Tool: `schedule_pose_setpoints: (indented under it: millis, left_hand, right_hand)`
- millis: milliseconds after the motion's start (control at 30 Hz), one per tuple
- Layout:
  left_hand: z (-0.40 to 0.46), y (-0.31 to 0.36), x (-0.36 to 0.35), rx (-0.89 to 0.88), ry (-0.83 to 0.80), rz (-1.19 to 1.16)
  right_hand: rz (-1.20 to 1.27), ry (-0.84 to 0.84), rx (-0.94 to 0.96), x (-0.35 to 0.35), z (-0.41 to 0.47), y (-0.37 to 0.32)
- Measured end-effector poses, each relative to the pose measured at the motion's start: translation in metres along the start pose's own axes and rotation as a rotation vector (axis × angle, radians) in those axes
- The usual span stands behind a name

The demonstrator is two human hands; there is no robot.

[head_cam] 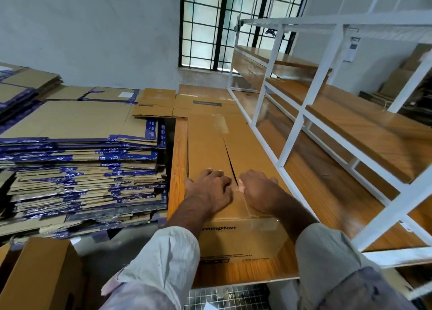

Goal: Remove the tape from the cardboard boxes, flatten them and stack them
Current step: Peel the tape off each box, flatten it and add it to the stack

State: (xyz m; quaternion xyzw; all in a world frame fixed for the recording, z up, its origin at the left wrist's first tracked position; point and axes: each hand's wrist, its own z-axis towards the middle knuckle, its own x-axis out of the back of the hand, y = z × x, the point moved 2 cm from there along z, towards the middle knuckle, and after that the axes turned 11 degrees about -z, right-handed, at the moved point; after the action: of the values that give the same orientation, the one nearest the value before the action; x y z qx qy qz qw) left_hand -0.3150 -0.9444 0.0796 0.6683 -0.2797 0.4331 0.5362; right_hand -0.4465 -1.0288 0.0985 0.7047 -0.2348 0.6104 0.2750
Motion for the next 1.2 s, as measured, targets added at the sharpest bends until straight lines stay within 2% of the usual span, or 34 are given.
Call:
schedule_pose_setpoints:
  millis: [100, 233, 333, 500, 600, 700, 833, 900, 1067, 1200]
  left_hand:
    - [-0.004, 0.0, 0.003, -0.056, -0.032, 0.001]
    - [-0.02, 0.01, -0.008, -0.275, 0.049, 0.137]
    - [-0.024, 0.02, -0.018, -0.263, 0.05, 0.18]
    - [-0.004, 0.022, -0.02, -0.151, 0.038, 0.067]
    - [0.012, 0.015, -0.014, -0.199, 0.101, 0.06]
    - [0.022, 0.005, -0.014, -0.219, 0.11, 0.128]
    - [0.025, -0.003, -0.021, -0.281, 0.155, 0.216]
    - [0.026, -0.009, -0.021, -0.309, 0.125, 0.22]
    - [0.033, -0.016, -0.009, -0.246, -0.011, 0.007]
    - [0.029, -0.015, -0.019, -0.328, 0.087, 0.206]
  right_hand:
    - [-0.001, 0.115, 0.014, 0.002, -0.015, 0.003]
    - [-0.023, 0.335, -0.037, -0.008, -0.023, 0.006]
    - [-0.056, 0.395, -0.105, -0.017, -0.022, 0.011]
    - [-0.099, 0.576, -0.106, -0.011, -0.041, 0.011]
    - [-0.128, 0.684, -0.115, -0.002, -0.072, -0.002]
    - [-0.157, 0.717, -0.128, -0.021, -0.101, -0.015]
    - [-0.066, 0.612, -0.188, -0.074, -0.114, -0.023]
    - [-0.022, 0.602, -0.231, -0.086, -0.116, -0.027]
    - [0.048, 0.649, -0.255, -0.095, -0.125, -0.039]
    - [0.11, 0.75, -0.188, -0.093, -0.136, -0.045]
